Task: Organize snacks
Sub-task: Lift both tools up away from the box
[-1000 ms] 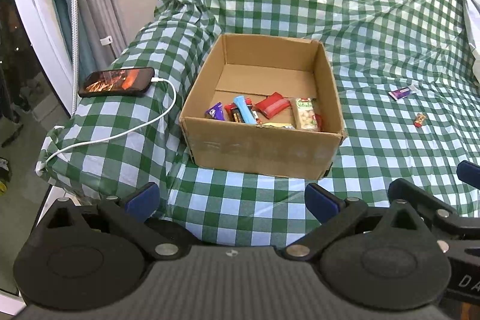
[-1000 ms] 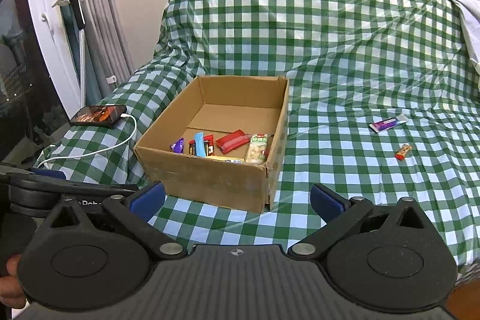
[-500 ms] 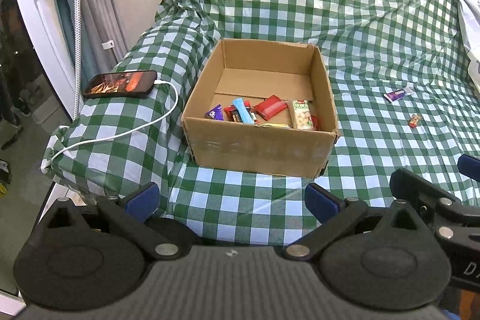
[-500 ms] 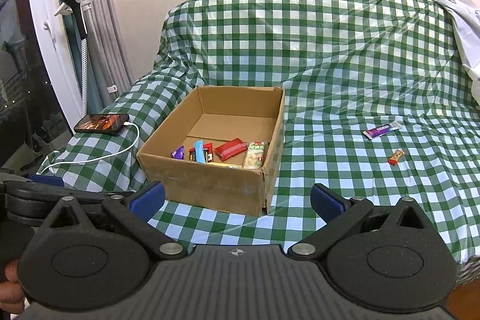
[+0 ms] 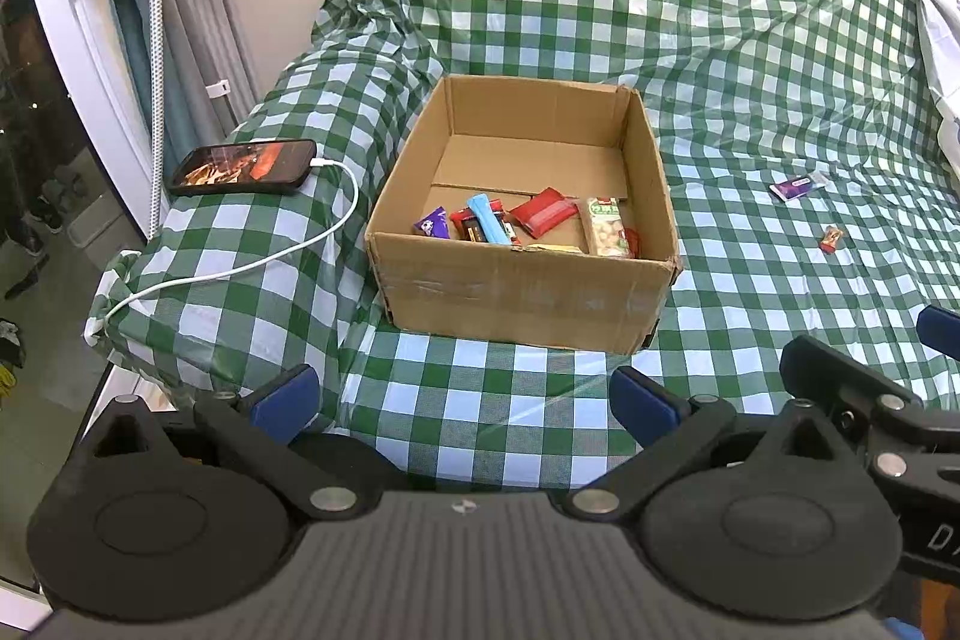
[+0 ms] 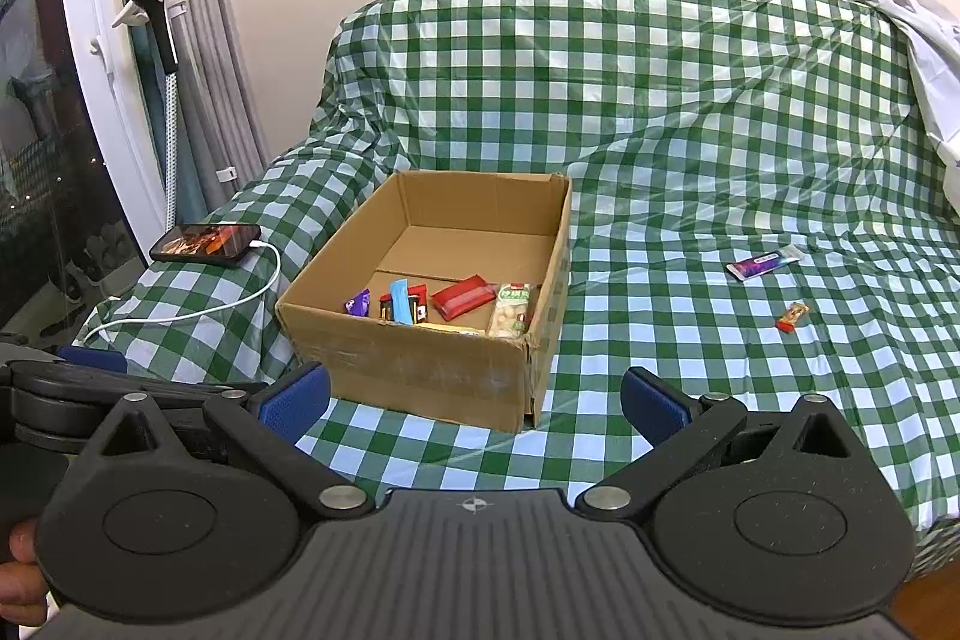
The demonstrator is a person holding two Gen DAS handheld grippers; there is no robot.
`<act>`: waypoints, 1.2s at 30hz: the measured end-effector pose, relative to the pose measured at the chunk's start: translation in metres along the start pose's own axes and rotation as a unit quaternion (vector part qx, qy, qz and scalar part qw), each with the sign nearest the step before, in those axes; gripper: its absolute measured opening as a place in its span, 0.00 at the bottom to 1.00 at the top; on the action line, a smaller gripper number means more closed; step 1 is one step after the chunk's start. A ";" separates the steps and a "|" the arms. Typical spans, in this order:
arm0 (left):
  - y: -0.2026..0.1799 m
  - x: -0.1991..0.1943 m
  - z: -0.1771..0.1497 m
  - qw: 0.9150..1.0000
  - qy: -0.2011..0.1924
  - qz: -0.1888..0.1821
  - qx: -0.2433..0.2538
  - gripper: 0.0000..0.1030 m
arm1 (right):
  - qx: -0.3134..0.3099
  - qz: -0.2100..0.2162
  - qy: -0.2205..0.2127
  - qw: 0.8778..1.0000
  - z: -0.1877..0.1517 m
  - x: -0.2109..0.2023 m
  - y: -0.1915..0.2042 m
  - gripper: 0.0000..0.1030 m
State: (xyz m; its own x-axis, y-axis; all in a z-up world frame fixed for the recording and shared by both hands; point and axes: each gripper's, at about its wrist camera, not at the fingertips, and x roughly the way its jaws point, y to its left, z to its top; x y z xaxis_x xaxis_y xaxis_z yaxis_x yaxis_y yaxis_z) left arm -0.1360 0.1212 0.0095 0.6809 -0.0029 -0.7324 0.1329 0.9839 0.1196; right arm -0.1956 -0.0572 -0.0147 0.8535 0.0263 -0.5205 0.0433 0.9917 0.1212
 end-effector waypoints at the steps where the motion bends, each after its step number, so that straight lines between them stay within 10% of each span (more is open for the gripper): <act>1: 0.001 0.001 0.000 1.000 0.001 0.000 0.000 1.00 | 0.000 0.000 0.000 1.000 0.000 0.000 0.000 0.99; 36: -0.019 0.035 0.015 0.999 0.034 0.010 0.030 1.00 | 0.026 0.004 0.027 0.999 -0.006 0.026 -0.024 0.99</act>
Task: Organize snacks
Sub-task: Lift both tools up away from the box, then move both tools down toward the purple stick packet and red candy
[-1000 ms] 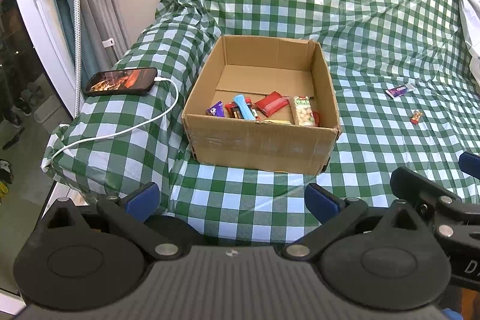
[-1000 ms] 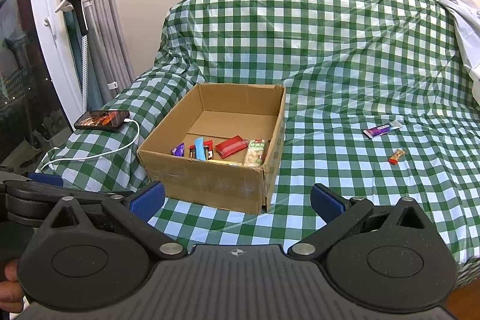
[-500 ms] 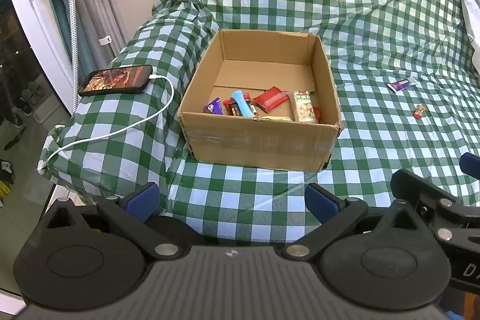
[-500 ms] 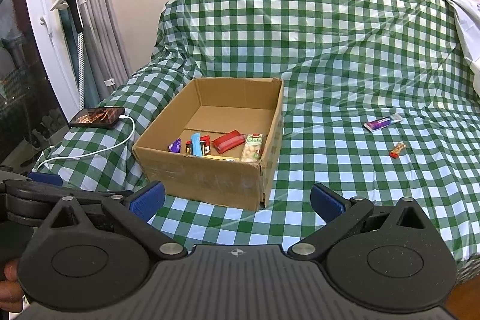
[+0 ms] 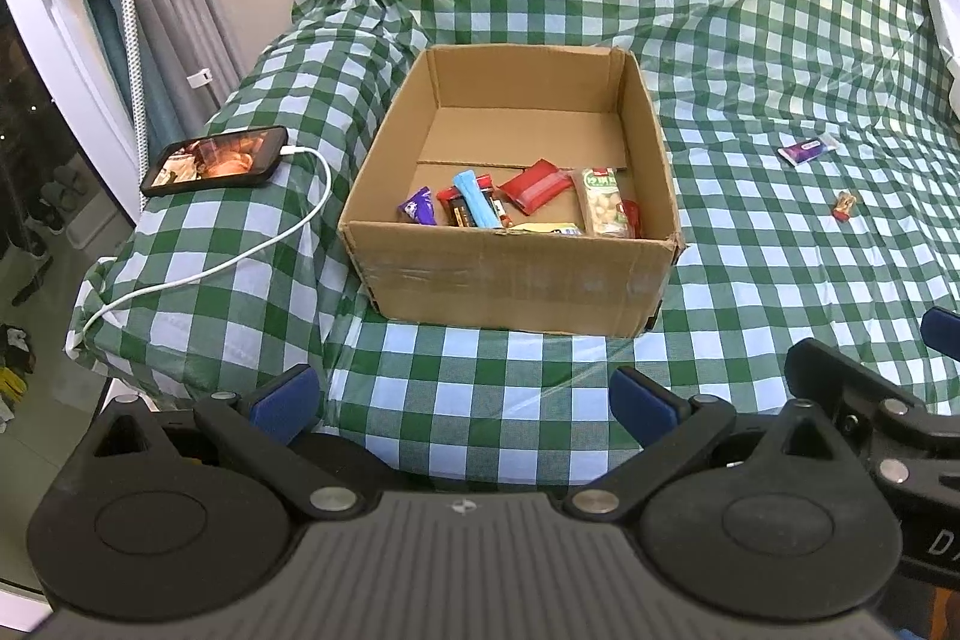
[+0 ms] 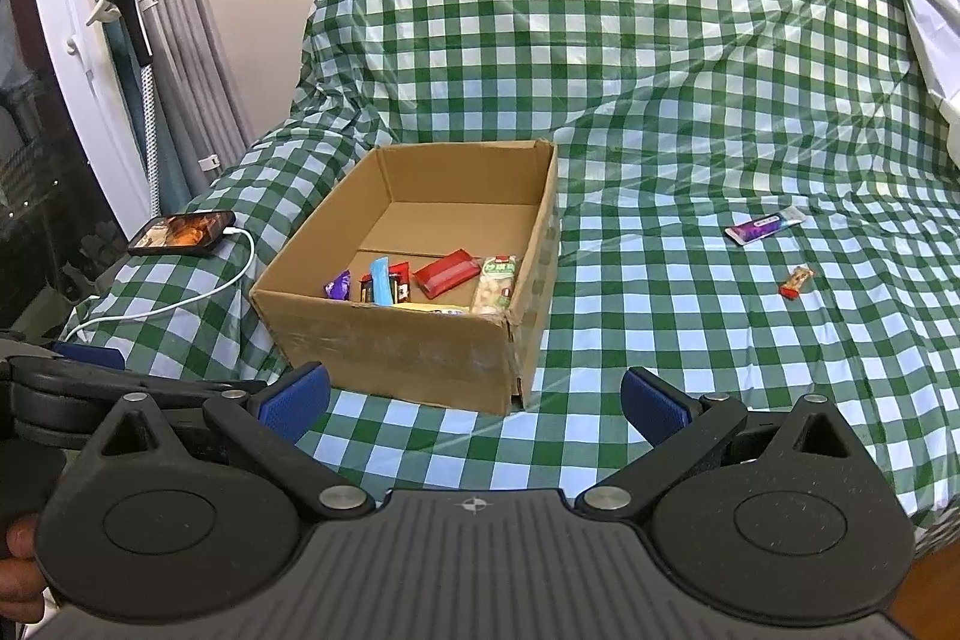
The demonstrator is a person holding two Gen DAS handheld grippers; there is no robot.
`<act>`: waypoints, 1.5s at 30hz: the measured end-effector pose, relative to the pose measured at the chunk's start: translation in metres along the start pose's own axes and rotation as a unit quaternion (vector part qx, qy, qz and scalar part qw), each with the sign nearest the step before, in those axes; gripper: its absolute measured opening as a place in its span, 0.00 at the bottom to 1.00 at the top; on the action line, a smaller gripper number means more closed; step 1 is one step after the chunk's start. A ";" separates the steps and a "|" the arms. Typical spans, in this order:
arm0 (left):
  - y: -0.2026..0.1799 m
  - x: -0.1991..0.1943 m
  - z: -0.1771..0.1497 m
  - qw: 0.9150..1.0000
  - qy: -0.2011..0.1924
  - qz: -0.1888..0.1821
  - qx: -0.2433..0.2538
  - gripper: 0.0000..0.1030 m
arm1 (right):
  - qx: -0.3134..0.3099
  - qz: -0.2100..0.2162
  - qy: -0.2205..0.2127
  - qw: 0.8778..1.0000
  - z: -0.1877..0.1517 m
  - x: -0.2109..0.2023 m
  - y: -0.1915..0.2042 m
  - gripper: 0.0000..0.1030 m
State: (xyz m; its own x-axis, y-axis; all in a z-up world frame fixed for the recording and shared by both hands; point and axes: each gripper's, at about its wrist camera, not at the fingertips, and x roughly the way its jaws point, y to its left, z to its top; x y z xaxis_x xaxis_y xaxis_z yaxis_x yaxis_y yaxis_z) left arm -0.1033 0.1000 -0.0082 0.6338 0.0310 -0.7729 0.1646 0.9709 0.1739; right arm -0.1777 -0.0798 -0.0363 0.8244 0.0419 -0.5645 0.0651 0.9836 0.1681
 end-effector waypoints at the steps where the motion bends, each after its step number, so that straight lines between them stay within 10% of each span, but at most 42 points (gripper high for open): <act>1: -0.002 0.001 0.001 1.000 0.000 0.001 0.002 1.00 | 0.003 0.000 0.000 1.000 0.000 0.001 -0.002 0.99; 29: -0.152 0.067 0.115 0.993 -0.019 -0.045 0.107 1.00 | 0.116 -0.154 -0.021 0.981 0.010 0.040 -0.169 0.99; 45: -0.384 0.297 0.229 0.957 -0.023 -0.142 0.253 1.00 | 0.140 -0.216 -0.008 0.966 0.035 0.254 -0.337 0.99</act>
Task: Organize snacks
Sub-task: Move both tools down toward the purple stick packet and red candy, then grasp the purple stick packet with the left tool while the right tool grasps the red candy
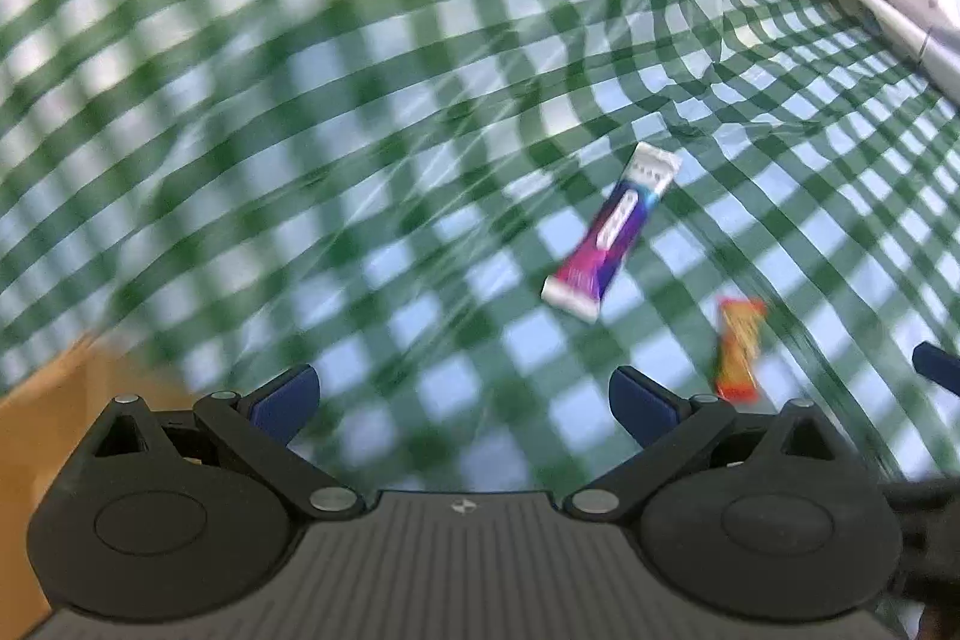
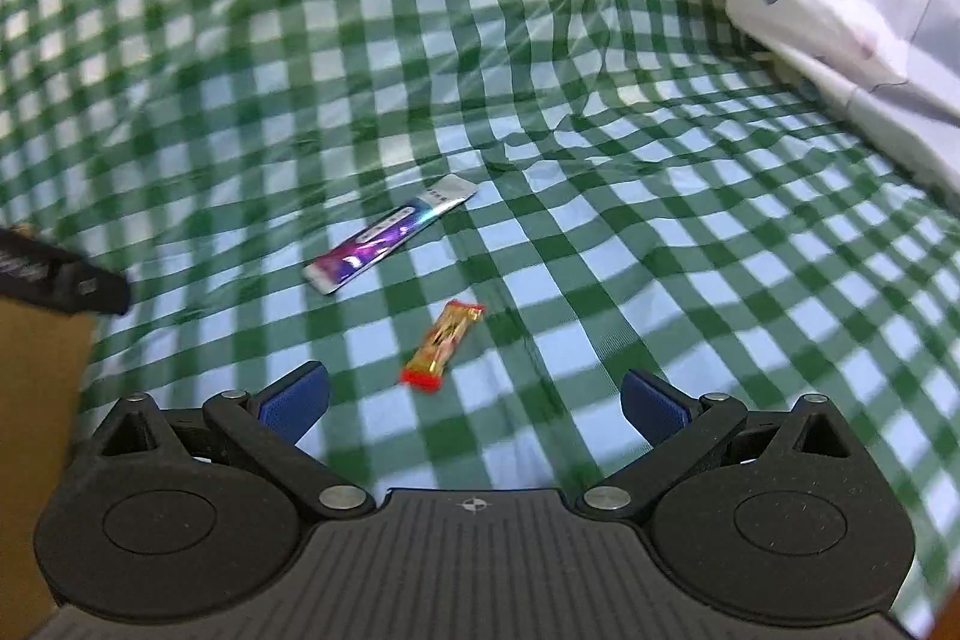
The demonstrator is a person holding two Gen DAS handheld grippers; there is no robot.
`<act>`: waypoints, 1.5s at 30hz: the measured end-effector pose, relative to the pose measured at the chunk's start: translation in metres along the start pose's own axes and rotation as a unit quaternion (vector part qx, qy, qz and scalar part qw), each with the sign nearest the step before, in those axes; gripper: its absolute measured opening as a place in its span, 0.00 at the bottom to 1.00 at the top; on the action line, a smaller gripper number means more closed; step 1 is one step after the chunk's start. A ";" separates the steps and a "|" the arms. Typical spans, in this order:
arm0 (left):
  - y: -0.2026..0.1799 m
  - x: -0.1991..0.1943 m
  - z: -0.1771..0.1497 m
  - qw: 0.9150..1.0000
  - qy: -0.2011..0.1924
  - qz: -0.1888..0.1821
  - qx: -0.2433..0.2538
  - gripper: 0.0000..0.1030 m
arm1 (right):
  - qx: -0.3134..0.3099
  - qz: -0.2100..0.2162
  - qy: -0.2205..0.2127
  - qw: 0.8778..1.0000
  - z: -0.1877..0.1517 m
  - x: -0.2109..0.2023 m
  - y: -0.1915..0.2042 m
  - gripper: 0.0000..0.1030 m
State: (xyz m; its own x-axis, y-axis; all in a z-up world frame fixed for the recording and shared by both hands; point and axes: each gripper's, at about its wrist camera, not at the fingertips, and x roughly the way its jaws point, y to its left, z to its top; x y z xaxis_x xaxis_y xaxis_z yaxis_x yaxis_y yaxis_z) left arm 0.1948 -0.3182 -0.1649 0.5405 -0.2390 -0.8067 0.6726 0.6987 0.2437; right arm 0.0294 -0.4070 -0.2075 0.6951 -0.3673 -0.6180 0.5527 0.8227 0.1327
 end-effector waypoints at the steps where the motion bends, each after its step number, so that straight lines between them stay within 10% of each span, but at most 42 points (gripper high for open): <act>1: -0.005 0.019 0.008 1.000 -0.002 -0.009 0.004 1.00 | -0.009 0.003 -0.004 1.000 0.000 0.015 0.001 0.99; 9: -0.044 0.134 0.037 0.998 -0.005 -0.039 0.054 1.00 | -0.088 -0.004 -0.024 0.996 -0.022 0.095 0.017 1.00; 25: -0.021 0.139 0.031 0.996 -0.021 -0.090 -0.008 0.99 | -0.099 -0.026 -0.023 0.994 -0.019 0.093 0.016 0.98; 27: -0.022 0.137 0.033 0.994 -0.020 -0.105 -0.002 0.84 | -0.093 -0.037 -0.033 0.994 -0.019 0.087 0.016 0.75; 30: -0.024 0.124 0.034 0.992 -0.021 -0.123 0.013 0.33 | -0.103 -0.034 -0.030 0.994 -0.016 0.081 0.016 0.23; 45: 0.003 0.015 -0.051 0.990 0.022 -0.120 -0.064 0.21 | -0.031 -0.011 0.028 0.999 -0.027 0.012 -0.009 0.19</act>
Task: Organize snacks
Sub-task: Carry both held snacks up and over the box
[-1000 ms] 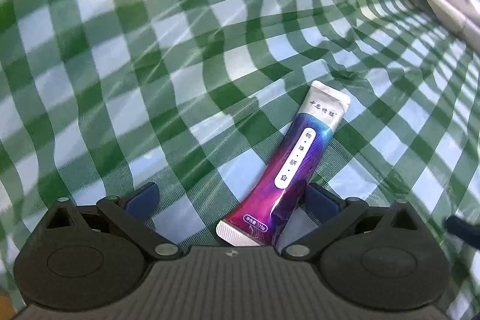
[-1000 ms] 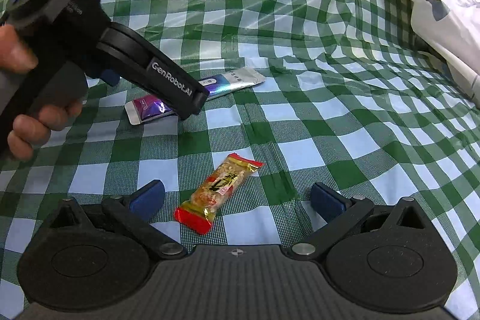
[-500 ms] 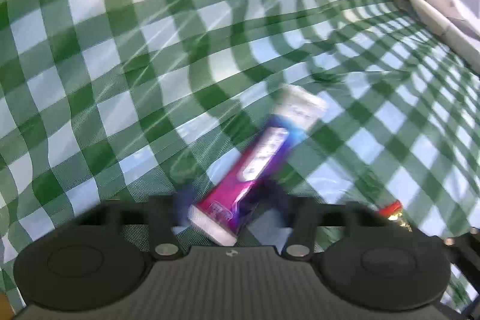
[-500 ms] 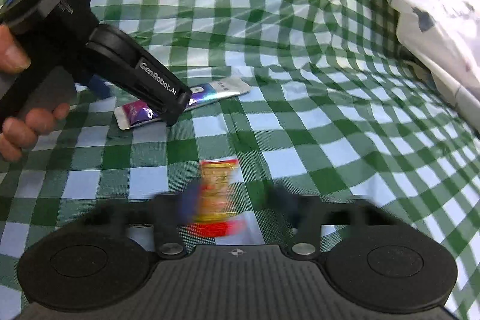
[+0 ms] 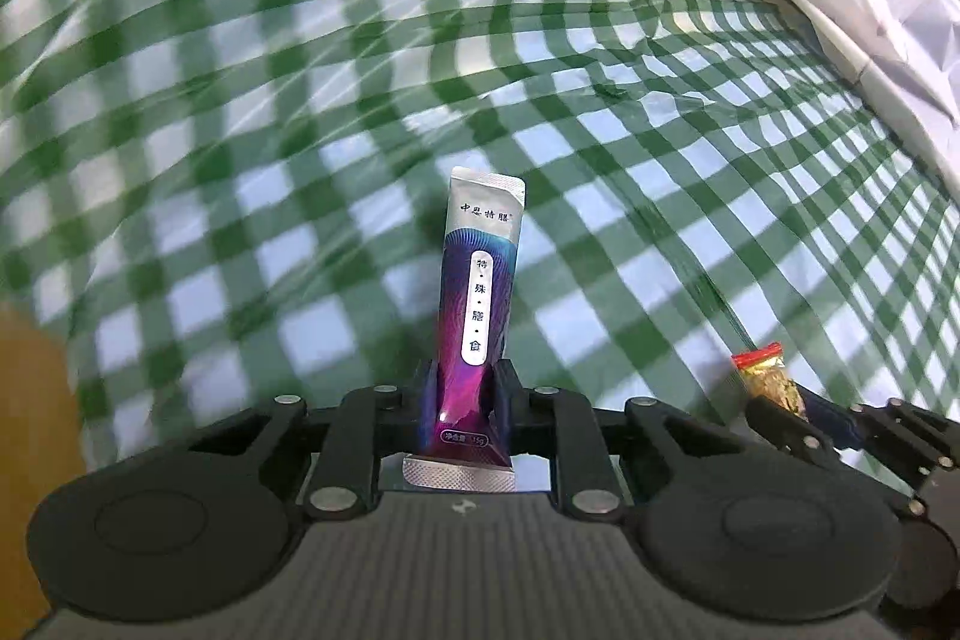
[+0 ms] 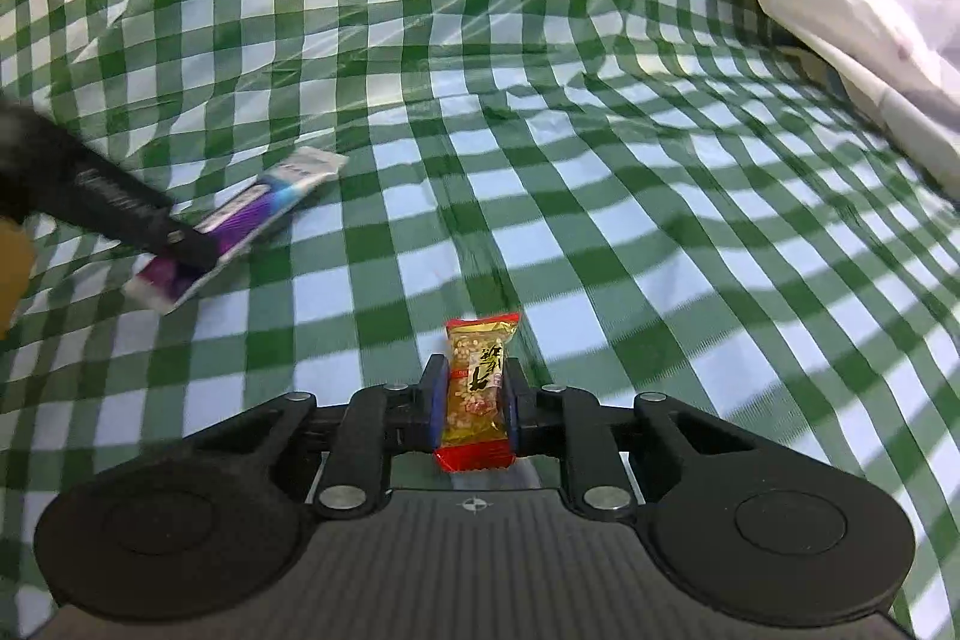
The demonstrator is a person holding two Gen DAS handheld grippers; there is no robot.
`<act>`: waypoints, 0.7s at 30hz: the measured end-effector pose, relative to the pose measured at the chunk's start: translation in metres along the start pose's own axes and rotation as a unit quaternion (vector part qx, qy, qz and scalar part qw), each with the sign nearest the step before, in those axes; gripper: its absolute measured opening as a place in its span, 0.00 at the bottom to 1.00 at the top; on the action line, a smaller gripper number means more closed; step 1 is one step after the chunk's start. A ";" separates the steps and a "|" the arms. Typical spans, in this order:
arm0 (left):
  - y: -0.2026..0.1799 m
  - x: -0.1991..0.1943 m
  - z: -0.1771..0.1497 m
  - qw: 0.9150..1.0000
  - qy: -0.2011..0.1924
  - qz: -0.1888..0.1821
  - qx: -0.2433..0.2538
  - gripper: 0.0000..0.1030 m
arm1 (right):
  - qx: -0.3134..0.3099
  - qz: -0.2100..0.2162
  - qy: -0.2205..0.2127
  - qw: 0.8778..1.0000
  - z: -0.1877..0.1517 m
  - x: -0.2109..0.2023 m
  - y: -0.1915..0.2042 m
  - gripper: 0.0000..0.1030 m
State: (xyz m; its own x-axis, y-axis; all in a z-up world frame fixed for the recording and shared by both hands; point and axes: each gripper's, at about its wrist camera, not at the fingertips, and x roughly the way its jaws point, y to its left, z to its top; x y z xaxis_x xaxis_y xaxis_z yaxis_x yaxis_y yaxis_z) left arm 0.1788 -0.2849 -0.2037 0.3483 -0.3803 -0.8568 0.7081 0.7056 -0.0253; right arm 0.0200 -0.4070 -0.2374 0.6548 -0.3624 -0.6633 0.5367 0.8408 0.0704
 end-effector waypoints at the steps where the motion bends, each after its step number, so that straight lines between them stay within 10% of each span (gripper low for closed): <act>1: -0.001 -0.005 -0.008 1.000 0.006 0.004 -0.004 0.21 | 0.002 -0.001 0.003 1.000 -0.002 -0.005 0.000 0.19; 7: 0.004 -0.008 -0.055 0.998 0.047 0.014 -0.039 0.26 | -0.003 -0.009 0.035 0.999 -0.021 -0.014 0.004 0.19; 10: 0.008 -0.004 -0.057 0.998 0.046 0.022 -0.048 0.67 | 0.007 -0.019 0.051 0.999 -0.027 -0.010 0.000 0.19; 14: 0.008 0.001 -0.048 0.998 0.027 0.033 -0.048 0.82 | 0.011 -0.020 0.052 0.998 -0.027 -0.006 -0.001 0.21; 18: 0.005 0.025 -0.050 0.996 0.069 0.046 -0.035 0.58 | -0.006 -0.027 0.048 0.998 -0.027 -0.002 0.005 0.23; 19: 0.003 0.020 -0.050 0.997 0.054 0.048 -0.033 0.25 | -0.007 -0.028 0.048 0.998 -0.026 -0.001 0.005 0.23; 21: 0.003 0.012 -0.050 0.997 0.059 0.036 -0.037 0.19 | -0.006 -0.028 0.051 0.998 -0.024 -0.002 0.006 0.21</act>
State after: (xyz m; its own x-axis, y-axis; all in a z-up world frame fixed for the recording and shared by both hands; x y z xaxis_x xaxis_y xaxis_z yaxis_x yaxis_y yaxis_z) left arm 0.1546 -0.2576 -0.2396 0.3182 -0.2571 -0.9125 0.6352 0.7724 0.0039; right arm 0.0086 -0.3918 -0.2536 0.5659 -0.3655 -0.7390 0.5639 0.8255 0.0235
